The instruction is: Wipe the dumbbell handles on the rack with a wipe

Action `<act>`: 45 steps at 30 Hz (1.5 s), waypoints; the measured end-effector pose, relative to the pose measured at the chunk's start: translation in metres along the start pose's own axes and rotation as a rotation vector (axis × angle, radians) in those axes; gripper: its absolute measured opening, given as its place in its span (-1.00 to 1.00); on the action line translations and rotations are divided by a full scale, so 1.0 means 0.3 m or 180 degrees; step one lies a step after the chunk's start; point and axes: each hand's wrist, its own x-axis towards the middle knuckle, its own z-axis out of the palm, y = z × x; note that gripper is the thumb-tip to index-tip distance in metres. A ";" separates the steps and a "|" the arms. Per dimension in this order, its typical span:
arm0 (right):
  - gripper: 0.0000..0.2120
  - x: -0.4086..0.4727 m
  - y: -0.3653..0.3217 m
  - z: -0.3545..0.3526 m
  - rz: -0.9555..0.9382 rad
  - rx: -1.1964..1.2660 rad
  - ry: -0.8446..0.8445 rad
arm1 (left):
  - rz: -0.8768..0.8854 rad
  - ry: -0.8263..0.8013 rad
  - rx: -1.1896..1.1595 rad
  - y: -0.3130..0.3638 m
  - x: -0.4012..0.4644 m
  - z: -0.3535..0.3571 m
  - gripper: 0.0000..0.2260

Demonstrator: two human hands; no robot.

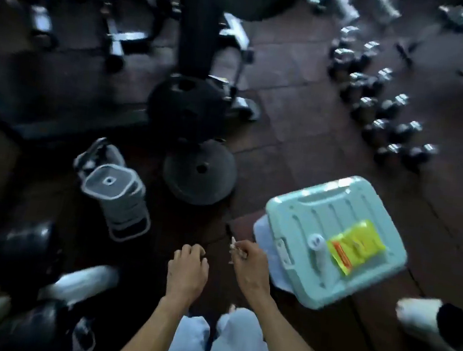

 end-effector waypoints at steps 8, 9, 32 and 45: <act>-0.92 -0.231 0.513 -0.443 0.1251 0.0679 0.1235 | 0.1706 -0.0737 0.0721 0.567 -0.119 0.342 -0.85; -0.92 -0.270 0.599 -0.501 0.1365 0.0751 0.1406 | 0.1906 -0.0798 0.0806 0.653 -0.155 0.411 -0.84; -0.93 -0.388 1.901 -1.627 0.2568 0.1136 0.2693 | 0.3312 -0.1566 0.1726 2.233 -0.529 1.438 -0.82; -0.95 -0.030 2.401 -2.246 0.2686 0.0876 0.2847 | 0.3632 -0.1703 0.1731 3.013 -0.343 1.796 -0.86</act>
